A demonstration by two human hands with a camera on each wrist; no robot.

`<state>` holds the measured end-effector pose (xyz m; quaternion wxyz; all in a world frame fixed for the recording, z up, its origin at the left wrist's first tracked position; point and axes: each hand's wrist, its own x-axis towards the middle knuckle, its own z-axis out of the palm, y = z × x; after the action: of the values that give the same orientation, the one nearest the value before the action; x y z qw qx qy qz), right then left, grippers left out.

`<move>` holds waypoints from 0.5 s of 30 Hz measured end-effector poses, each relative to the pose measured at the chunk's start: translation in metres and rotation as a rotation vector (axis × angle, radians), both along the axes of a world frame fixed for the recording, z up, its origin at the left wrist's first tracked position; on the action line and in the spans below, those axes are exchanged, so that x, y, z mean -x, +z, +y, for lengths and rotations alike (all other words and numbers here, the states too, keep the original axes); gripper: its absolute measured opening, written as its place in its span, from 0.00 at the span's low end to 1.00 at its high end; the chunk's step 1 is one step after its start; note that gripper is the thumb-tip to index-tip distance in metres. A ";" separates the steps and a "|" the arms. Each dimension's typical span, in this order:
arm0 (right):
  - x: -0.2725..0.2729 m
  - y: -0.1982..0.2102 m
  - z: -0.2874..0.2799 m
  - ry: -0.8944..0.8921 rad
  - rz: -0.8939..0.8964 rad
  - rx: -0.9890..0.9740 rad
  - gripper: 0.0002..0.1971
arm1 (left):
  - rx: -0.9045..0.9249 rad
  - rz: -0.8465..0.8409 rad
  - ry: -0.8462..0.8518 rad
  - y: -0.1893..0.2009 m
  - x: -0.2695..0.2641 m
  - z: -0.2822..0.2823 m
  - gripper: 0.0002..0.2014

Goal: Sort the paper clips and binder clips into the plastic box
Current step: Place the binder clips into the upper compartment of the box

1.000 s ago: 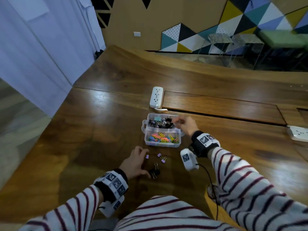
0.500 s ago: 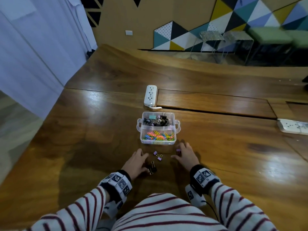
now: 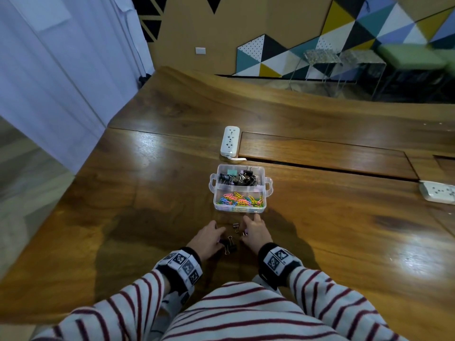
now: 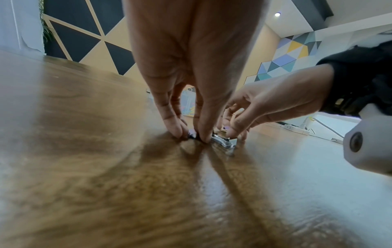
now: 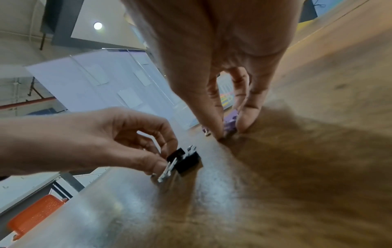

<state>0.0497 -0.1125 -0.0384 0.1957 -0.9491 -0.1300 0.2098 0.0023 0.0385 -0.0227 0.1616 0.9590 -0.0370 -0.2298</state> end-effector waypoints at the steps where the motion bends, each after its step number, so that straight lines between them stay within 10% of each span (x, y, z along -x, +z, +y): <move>1: 0.001 0.001 -0.003 -0.003 0.013 0.006 0.16 | 0.005 0.001 0.001 0.000 0.000 0.000 0.20; 15: -0.006 0.012 -0.019 0.061 0.077 -0.028 0.09 | 0.055 0.001 0.047 0.001 0.001 0.006 0.19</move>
<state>0.0556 -0.1319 -0.0269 0.2075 -0.9331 -0.1543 0.2500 0.0017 0.0450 -0.0212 0.1936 0.9546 -0.0206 -0.2254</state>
